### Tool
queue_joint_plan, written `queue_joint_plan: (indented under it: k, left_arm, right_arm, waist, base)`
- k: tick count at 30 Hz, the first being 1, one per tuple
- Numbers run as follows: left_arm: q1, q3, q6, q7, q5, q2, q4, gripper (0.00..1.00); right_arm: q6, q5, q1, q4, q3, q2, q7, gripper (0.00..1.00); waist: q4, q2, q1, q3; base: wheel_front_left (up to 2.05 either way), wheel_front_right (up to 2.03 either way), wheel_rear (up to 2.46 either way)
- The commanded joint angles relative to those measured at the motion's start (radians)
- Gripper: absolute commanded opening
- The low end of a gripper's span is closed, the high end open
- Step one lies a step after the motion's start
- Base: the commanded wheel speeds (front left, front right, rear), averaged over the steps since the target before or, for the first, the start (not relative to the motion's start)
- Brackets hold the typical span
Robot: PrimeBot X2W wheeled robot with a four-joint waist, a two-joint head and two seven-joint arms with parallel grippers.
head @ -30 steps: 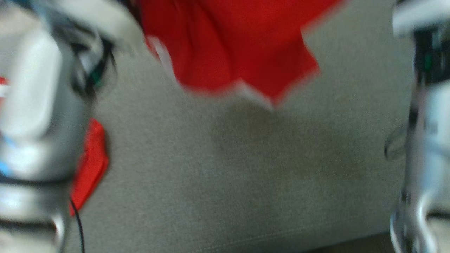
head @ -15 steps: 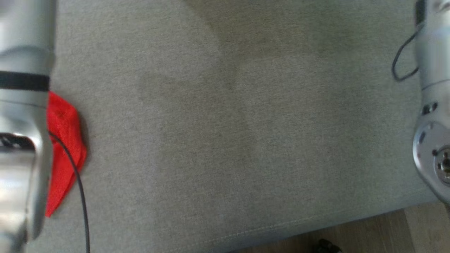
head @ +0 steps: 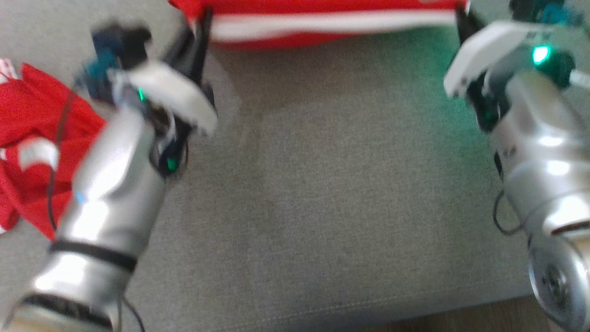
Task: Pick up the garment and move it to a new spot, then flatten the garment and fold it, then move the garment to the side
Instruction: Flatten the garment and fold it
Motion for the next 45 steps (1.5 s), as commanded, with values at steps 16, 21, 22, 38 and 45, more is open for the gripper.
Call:
queue_joint_plan:
  k: [16,21,22,38,45]
  left_arm:
    - [0.387,-0.051,0.002,-0.012,0.109,0.049,-0.163,0.00]
    - [0.495,-0.049,0.002,-0.012,0.127,0.045,-0.206,0.00]
    - [0.517,-0.048,0.002,-0.012,0.128,0.043,-0.216,0.00]
    - [0.660,-0.113,0.015,0.014,0.137,0.014,-0.366,0.00]
    - [0.594,-0.098,0.024,0.026,0.132,0.006,-0.399,0.00]
  right_arm:
    - [-0.001,0.338,0.357,-0.322,0.455,-0.247,0.330,0.00]
    - [-0.001,0.462,0.459,-0.472,0.549,-0.371,0.444,0.00]
    - [-0.001,0.486,0.479,-0.502,0.560,-0.396,0.465,0.00]
    - [-0.001,0.652,0.698,-0.852,0.464,-0.655,0.735,0.00]
    - [-0.001,0.560,0.622,-0.884,0.364,-0.611,0.798,0.00]
  waist:
    - [0.002,0.0000,0.0000,-0.271]
    - [-0.018,0.0000,0.0000,-0.334]
    - [-0.022,0.0000,0.0000,-0.347]
    - [0.021,0.0000,0.0000,-0.365]
    - [0.085,0.0000,0.0000,-0.305]
  base:
    - [0.00,0.00,0.00]
    - [0.00,0.00,0.00]
    - [0.00,0.00,0.00]
    - [0.00,0.00,0.00]
    - [0.00,0.00,0.00]
